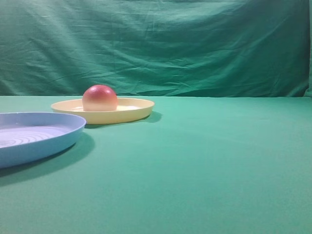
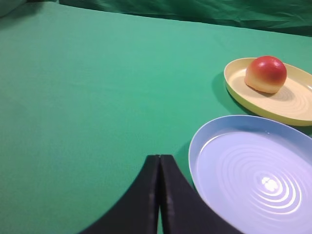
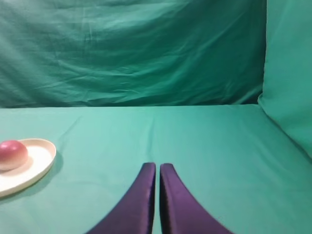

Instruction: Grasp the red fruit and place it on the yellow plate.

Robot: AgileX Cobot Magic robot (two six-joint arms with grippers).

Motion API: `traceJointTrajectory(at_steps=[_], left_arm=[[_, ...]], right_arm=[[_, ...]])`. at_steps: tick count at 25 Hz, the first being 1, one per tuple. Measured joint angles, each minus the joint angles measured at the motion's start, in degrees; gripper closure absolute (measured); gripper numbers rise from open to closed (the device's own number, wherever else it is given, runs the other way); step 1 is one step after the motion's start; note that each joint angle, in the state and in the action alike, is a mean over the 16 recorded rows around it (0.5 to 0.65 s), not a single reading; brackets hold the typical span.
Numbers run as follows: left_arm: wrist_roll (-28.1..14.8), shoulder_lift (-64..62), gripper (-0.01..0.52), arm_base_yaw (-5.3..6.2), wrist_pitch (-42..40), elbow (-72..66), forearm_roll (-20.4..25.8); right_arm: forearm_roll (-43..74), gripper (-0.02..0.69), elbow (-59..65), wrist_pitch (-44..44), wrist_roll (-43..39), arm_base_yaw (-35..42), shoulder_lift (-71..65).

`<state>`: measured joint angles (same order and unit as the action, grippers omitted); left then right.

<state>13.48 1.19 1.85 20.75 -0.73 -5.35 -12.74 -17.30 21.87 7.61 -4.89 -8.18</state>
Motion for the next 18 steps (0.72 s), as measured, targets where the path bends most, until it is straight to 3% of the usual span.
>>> traceJointTrajectory(at_steps=[9, 18], left_arm=[[0.0, 0.0, 0.514, 0.0, 0.0, 0.0, 0.0], [0.0, 0.0, 0.514, 0.0, 0.0, 0.0, 0.0]], right_arm=[[1.9, 0.665, 14.1, -3.3, 0.5, 0.7, 7.8], [3.6, 0.665, 18.6, -2.0, 0.9, 0.7, 8.7]])
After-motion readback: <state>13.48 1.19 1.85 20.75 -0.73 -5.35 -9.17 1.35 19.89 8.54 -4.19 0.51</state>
